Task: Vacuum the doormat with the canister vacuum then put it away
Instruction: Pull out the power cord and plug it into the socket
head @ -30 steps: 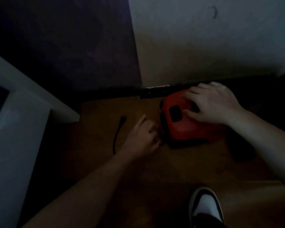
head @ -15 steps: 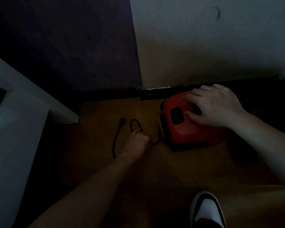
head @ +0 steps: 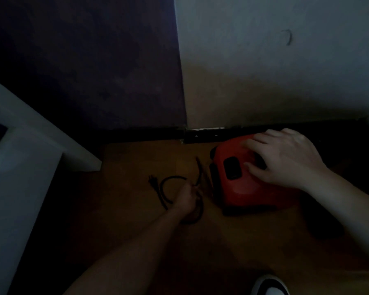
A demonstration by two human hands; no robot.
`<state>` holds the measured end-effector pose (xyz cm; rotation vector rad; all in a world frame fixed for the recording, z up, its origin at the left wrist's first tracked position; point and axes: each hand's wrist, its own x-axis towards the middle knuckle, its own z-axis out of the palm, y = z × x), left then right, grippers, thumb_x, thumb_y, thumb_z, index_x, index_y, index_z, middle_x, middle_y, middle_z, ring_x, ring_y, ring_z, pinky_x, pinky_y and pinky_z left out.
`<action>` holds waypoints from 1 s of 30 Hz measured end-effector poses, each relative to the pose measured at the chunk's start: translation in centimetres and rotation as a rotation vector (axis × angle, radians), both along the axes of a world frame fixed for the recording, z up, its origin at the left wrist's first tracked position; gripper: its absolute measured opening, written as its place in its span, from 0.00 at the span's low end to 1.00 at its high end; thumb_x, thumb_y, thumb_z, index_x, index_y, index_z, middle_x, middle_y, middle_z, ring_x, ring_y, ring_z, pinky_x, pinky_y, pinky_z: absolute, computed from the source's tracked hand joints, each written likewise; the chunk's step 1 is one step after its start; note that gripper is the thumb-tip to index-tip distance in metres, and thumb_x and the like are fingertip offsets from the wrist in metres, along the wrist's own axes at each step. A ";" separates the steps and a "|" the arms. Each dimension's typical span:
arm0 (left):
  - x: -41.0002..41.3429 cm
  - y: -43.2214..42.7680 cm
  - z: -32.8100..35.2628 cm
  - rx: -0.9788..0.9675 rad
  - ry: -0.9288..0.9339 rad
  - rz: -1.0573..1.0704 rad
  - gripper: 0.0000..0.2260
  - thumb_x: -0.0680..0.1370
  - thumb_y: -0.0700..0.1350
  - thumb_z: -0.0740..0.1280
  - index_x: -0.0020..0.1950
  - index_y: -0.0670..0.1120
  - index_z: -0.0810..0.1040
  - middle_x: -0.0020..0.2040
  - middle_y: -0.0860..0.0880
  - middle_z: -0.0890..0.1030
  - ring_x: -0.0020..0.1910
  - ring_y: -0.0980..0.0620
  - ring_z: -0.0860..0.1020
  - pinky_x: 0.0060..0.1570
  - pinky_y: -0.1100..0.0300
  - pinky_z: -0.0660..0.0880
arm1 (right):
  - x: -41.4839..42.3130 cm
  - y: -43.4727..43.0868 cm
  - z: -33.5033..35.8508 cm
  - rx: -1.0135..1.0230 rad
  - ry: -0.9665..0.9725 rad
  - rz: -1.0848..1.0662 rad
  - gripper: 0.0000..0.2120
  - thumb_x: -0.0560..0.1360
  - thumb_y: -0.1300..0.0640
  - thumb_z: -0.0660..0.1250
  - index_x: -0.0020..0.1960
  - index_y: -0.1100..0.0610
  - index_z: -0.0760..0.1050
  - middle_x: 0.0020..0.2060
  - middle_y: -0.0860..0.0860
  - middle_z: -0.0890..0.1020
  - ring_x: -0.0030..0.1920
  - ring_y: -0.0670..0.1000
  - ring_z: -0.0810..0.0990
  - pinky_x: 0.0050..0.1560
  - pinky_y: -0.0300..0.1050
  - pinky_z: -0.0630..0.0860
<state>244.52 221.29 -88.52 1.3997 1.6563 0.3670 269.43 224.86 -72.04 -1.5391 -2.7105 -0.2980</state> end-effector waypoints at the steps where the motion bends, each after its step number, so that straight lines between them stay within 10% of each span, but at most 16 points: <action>1: 0.1 0.5 -0.2 0.009 -0.110 0.075 0.09 0.82 0.33 0.55 0.53 0.42 0.74 0.43 0.48 0.78 0.39 0.55 0.77 0.40 0.69 0.71 | 0.1 0.0 -0.1 0.003 -0.001 0.002 0.26 0.72 0.36 0.56 0.59 0.51 0.79 0.47 0.48 0.84 0.47 0.54 0.82 0.43 0.47 0.71; 7: -1.3 1.9 3.5 0.144 -0.412 -0.029 0.20 0.76 0.30 0.67 0.62 0.50 0.72 0.52 0.48 0.79 0.53 0.55 0.79 0.54 0.60 0.76 | 0.0 -0.1 0.0 -0.016 -0.028 0.004 0.26 0.73 0.36 0.56 0.60 0.50 0.80 0.47 0.47 0.84 0.48 0.54 0.82 0.44 0.47 0.71; 11: -3.1 0.6 5.0 0.263 -0.261 -0.229 0.26 0.72 0.35 0.67 0.66 0.56 0.68 0.66 0.48 0.71 0.67 0.53 0.71 0.68 0.58 0.69 | -0.1 -0.1 0.2 -0.021 -0.021 -0.007 0.26 0.73 0.36 0.56 0.59 0.50 0.80 0.46 0.48 0.84 0.47 0.54 0.82 0.44 0.48 0.72; 19: -1.2 -3.1 6.8 -0.023 -0.565 0.555 0.13 0.81 0.35 0.57 0.63 0.47 0.71 0.53 0.43 0.81 0.44 0.47 0.82 0.43 0.58 0.78 | -0.3 -0.1 0.3 -0.021 -0.025 -0.033 0.27 0.72 0.36 0.56 0.60 0.50 0.80 0.47 0.48 0.85 0.48 0.54 0.83 0.44 0.47 0.72; 26: 0.1 -4.2 6.3 0.573 -0.011 0.075 0.09 0.79 0.42 0.67 0.58 0.44 0.80 0.62 0.52 0.71 0.61 0.61 0.71 0.59 0.74 0.68 | -0.3 -0.2 0.3 -0.027 -0.014 -0.040 0.26 0.71 0.37 0.57 0.60 0.50 0.80 0.47 0.47 0.85 0.49 0.54 0.82 0.44 0.47 0.71; 30: 1.4 -3.8 4.3 0.373 -0.164 0.047 0.13 0.79 0.41 0.67 0.64 0.45 0.77 0.63 0.50 0.75 0.62 0.57 0.74 0.64 0.64 0.73 | -0.4 -0.2 0.4 -0.031 -0.026 -0.038 0.26 0.72 0.36 0.58 0.60 0.49 0.79 0.47 0.47 0.84 0.49 0.54 0.82 0.44 0.47 0.71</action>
